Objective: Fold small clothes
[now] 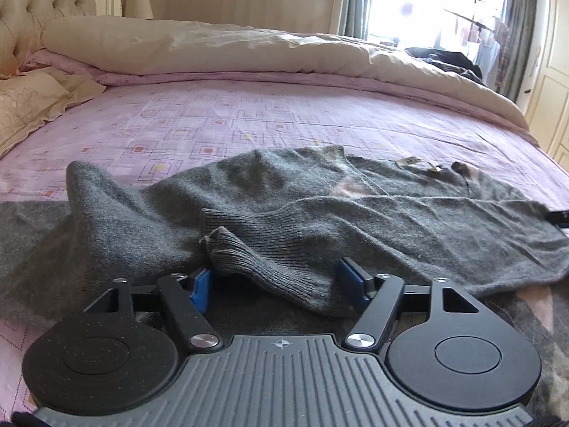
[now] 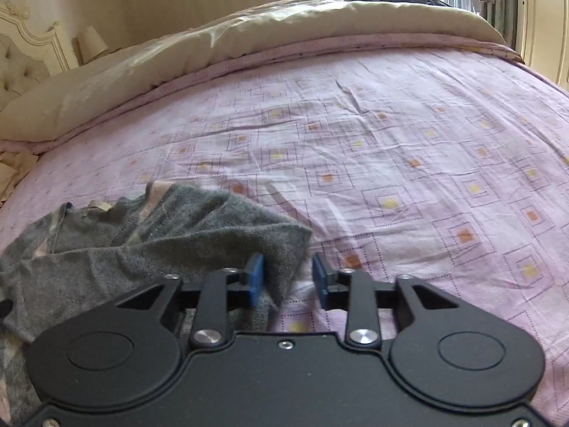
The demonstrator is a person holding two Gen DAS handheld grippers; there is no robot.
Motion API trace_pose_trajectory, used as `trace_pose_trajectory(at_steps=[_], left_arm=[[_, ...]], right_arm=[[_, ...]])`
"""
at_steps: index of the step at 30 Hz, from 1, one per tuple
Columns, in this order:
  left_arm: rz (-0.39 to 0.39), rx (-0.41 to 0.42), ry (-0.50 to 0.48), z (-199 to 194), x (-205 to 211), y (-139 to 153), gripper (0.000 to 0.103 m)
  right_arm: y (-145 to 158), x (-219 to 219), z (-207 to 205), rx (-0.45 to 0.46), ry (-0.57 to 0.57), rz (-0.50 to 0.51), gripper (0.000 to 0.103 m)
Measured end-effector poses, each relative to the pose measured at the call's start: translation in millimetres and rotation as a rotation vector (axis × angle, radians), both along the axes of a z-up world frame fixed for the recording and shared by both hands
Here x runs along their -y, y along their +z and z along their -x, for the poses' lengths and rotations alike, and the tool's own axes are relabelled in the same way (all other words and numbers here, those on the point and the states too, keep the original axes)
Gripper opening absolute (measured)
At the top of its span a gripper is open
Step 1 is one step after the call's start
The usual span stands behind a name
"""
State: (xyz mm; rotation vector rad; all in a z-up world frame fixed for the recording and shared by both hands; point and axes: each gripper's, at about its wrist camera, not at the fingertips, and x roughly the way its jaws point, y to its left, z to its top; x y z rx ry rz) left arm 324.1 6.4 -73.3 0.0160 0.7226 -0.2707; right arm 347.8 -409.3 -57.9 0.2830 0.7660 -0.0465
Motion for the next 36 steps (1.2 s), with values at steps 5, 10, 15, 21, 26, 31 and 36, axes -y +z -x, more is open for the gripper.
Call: trace_pose_trajectory(at_steps=[5,10,15,21,26,31,36], left_arm=[[-0.016,-0.011,-0.021,2.3,8.0,-2.5,0.090],[0.007,-0.033,-0.002,3.4,6.5,0.0,0.092],[0.091,-0.097,-0.012,13.1,-10.3,15.1,0.092],[0.174,-0.094,0.079,36.3,-64.4,36.7,0.092],[0.184,-0.095,0.220,42.4,-123.8,43.5,0.092],[0.207,-0.100,0.386,41.7,-192.4,46.9,0.093],[0.189,-0.087,0.520,30.3,-249.6,48.8,0.093]], right_arm=[[16.0,-15.2,20.0,0.018,0.113,-0.028,0.077],[-15.1,-28.2,21.7,-0.104,0.151,0.078,0.078],[17.4,-38.7,40.5,-0.020,0.130,0.061,0.078],[61.4,-110.4,74.1,0.139,0.342,0.053,0.095],[51.3,-197.1,98.4,0.201,0.589,0.003,0.095],[23.7,-277.2,108.2,0.207,0.791,0.033,0.095],[-1.4,-319.8,105.0,0.208,0.876,0.003,0.095]])
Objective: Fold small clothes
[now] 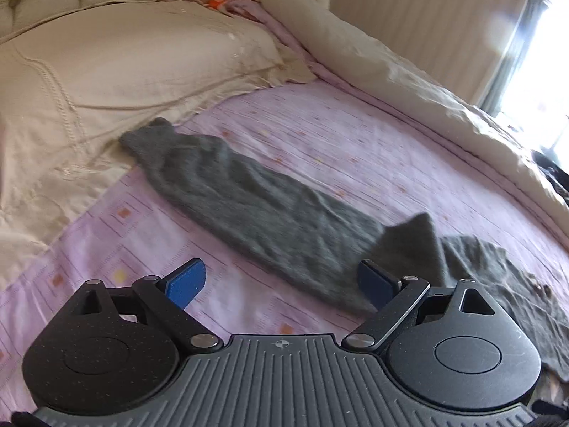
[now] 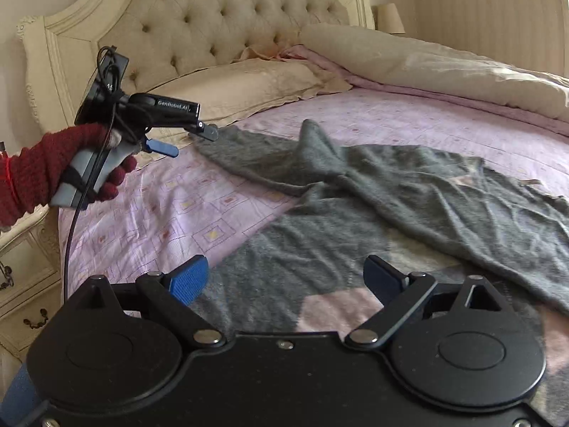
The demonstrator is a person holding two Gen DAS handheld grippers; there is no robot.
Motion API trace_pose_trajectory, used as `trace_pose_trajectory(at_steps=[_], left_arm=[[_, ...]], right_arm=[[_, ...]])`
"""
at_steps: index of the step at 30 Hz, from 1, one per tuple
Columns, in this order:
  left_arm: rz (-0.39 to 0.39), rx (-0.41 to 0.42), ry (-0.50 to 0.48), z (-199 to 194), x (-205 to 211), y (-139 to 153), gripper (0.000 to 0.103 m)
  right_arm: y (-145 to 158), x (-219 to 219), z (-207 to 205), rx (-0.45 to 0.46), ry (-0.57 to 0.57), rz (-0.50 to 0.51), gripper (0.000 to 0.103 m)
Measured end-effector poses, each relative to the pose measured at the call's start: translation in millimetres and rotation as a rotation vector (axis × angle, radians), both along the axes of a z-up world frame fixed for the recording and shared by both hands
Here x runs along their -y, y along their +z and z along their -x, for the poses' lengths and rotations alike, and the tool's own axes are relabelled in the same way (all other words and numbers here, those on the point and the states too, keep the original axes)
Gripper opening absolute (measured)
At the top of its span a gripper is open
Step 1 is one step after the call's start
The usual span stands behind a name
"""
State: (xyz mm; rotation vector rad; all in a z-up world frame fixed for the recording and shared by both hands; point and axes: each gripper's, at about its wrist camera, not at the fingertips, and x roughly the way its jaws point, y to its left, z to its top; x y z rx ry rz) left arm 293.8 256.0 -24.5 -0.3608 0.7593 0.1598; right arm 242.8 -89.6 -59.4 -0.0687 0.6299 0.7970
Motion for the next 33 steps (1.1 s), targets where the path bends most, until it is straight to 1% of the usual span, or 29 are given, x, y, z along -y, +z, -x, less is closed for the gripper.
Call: trace_pose_trajectory(at_steps=[4,6,9,12,14,16,19,22,25,27,29,30,31,32,33], left_arm=[[0.012,-0.002,0.082,-14.8,-38.5,-1.1,0.093],[0.019,-0.002,0.112,-22.7,-53.7,-3.6,0.093],[0.016,-0.013,0.138,-38.1,-69.3,-11.5,0.093],[0.006,-0.037,0.160,-54.9,-78.1,-23.0,0.093],[0.015,-0.046,0.185,-63.2,-83.7,-31.1,0.092],[0.042,-0.034,0.199,-67.6,-90.1,-37.7,0.092],[0.050,-0.002,0.221,-72.6,-97.0,-39.8,0.091],[0.091,0.027,0.245,-75.7,-106.9,-41.7,0.091],[0.171,0.074,0.288,-73.9,-118.8,-43.8,0.091],[0.214,0.091,0.297,-76.5,-125.5,-44.7,0.091],[0.212,0.088,0.278,-81.3,-127.9,-43.8,0.085],[0.201,0.084,0.263,-83.7,-127.9,-43.2,0.073],[0.187,0.076,0.256,-85.5,-127.3,-42.8,0.055],[0.174,0.064,0.263,-86.8,-127.0,-43.2,0.046],[0.165,0.059,0.282,-86.5,-127.5,-44.0,0.029]], right_arm=[[-22.5,-15.6,0.7,-0.004,0.054,0.036,0.095],[-30.2,-19.9,7.8,0.022,0.074,0.059,0.097],[-29.9,-22.0,15.1,0.044,0.097,0.077,0.102],[-30.8,-23.3,15.5,0.042,0.102,0.095,0.103],[-32.3,-25.0,14.3,0.038,0.105,0.095,0.103],[-32.4,-24.1,12.2,0.030,0.106,0.083,0.103],[-32.1,-20.7,10.6,0.018,0.106,0.062,0.103],[-32.4,-19.3,8.5,0.010,0.105,0.051,0.103],[-32.0,-20.3,9.5,0.015,0.104,0.059,0.103],[-32.0,-21.5,10.3,0.019,0.103,0.067,0.103],[-32.1,-22.3,10.4,0.021,0.103,0.072,0.103],[-32.1,-22.4,10.3,0.021,0.102,0.072,0.103],[-32.1,-22.5,10.3,0.021,0.102,0.072,0.103],[-32.1,-22.8,10.2,0.020,0.102,0.071,0.103],[-32.0,-22.8,10.2,0.019,0.101,0.070,0.103]])
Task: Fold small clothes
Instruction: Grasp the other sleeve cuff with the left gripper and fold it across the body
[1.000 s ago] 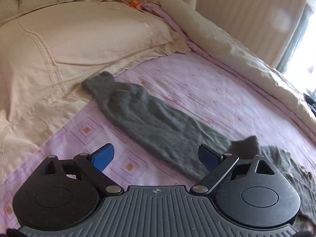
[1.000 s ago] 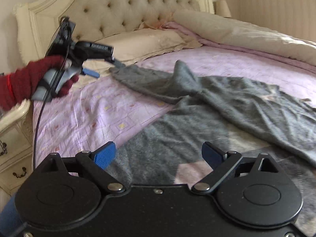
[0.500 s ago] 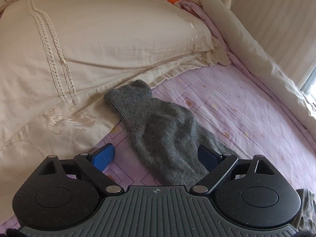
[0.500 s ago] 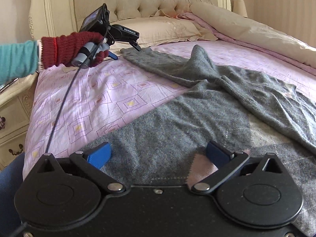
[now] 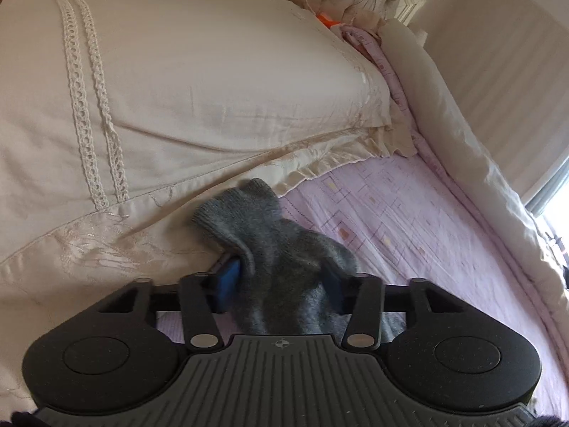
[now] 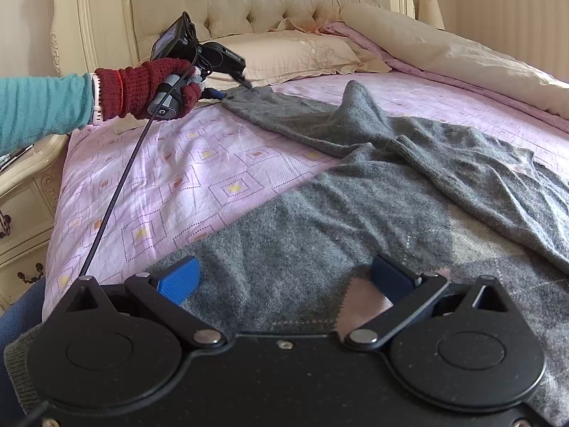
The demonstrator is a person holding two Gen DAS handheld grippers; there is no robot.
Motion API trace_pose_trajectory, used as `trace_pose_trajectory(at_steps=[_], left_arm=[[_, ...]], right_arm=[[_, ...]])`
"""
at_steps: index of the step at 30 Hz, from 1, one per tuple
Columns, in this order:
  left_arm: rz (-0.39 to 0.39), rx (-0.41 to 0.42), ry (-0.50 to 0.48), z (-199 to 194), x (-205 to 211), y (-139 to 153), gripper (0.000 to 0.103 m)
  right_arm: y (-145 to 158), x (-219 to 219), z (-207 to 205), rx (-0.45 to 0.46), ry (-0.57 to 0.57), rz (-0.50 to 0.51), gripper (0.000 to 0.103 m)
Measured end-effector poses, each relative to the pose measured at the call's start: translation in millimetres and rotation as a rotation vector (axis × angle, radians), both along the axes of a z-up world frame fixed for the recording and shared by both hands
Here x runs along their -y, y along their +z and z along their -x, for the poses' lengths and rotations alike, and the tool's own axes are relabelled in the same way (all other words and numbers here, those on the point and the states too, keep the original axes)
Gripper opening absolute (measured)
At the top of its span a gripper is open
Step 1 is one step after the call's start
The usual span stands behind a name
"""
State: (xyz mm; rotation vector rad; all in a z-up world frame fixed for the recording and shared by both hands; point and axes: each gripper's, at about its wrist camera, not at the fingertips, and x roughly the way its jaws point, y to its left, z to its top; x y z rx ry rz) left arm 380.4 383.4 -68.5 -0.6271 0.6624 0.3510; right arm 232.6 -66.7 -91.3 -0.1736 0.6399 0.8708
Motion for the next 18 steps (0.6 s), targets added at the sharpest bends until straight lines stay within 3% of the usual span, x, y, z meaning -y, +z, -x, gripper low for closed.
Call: trace_pose_trajectory(at_steps=[1,2,6,9,13,18], left_arm=[[0.011,0.006,0.008,1.0,-1.6,-1.7,0.012],[0.044,0.022,0.004,2.4,-4.3,-4.3,0.010],[0.061,0.082,0.017,13.3,0.1,-0.1,0.007],[0.072,0.130,-0.033,22.9,10.6,16.3,0.007],[0.122,0.190,-0.131,39.9,36.4,49.4,0.007],[0.252,0.154,-0.322,57.9,96.8,80.1,0.007]], right_arm=[[-0.1,0.1,0.1,-0.001,0.000,-0.001,0.103],[0.1,0.5,0.5,-0.001,0.000,-0.001,0.103],[0.4,0.6,0.7,0.000,0.000,0.000,0.103],[0.6,1.5,0.4,-0.003,0.000,-0.005,0.103],[0.9,4.4,-2.3,-0.017,0.000,-0.021,0.103],[5.1,14.3,-13.0,-0.085,-0.015,-0.081,0.103]])
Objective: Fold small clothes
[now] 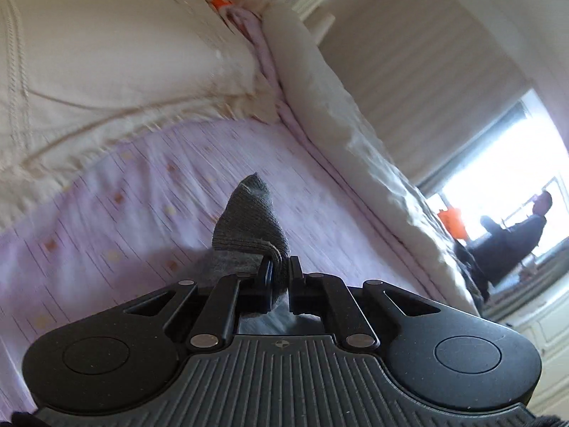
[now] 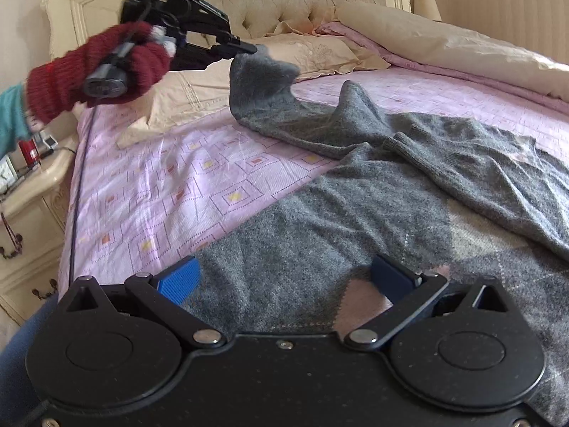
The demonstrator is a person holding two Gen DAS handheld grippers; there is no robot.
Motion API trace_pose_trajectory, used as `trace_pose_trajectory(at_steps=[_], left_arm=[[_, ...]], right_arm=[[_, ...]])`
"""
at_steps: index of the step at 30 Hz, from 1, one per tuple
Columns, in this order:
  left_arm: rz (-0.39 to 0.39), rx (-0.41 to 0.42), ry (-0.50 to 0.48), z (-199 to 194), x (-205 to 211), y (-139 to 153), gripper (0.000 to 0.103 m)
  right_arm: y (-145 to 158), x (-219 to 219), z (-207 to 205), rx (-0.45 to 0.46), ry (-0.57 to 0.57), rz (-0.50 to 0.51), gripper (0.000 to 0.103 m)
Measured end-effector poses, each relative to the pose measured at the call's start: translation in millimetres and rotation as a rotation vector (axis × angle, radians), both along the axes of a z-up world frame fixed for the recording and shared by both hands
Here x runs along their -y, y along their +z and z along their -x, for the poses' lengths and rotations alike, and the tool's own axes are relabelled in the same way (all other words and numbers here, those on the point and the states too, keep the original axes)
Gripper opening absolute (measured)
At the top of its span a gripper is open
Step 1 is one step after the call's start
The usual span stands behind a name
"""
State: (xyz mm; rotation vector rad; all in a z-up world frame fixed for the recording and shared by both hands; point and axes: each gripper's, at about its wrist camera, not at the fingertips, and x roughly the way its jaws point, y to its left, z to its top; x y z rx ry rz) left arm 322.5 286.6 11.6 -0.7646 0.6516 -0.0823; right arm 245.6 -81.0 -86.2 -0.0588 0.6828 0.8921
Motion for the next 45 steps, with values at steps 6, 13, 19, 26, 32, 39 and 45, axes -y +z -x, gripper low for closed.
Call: trace_pose_trajectory(at_steps=[6,13,19,26,32,39,45], left_arm=[[-0.065,-0.109,-0.262,14.1,99.8,17.4,0.007],[-0.151,-0.242,-0.543,18.2,201.8,8.6,0.012],[-0.165,-0.317,-0.646,36.1,229.6,-11.4,0.031],[-0.413,-0.314,-0.540,81.8,221.2,-21.2,0.045],[-0.499,-0.318,-0.495,101.9,215.8,-44.6,0.047],[-0.481,-0.312,-0.486,108.0,217.3,-60.2,0.065],[-0.497,-0.328,-0.482,105.9,225.1,-60.1,0.073]], right_arm=[[27.0,38.3,-9.8,-0.205,-0.174,-0.062,0.102],[52.0,90.9,-15.4,-0.449,-0.387,0.085,0.103],[60.2,107.9,-18.1,-0.510,-0.423,0.138,0.102],[67.1,87.2,-41.5,-0.471,-0.460,0.083,0.080],[42.4,67.7,-71.5,-0.566,-0.485,0.067,0.058],[27.8,59.9,-76.5,-0.607,-0.513,0.056,0.023],[25.8,60.2,-73.8,-0.596,-0.488,0.052,0.016]])
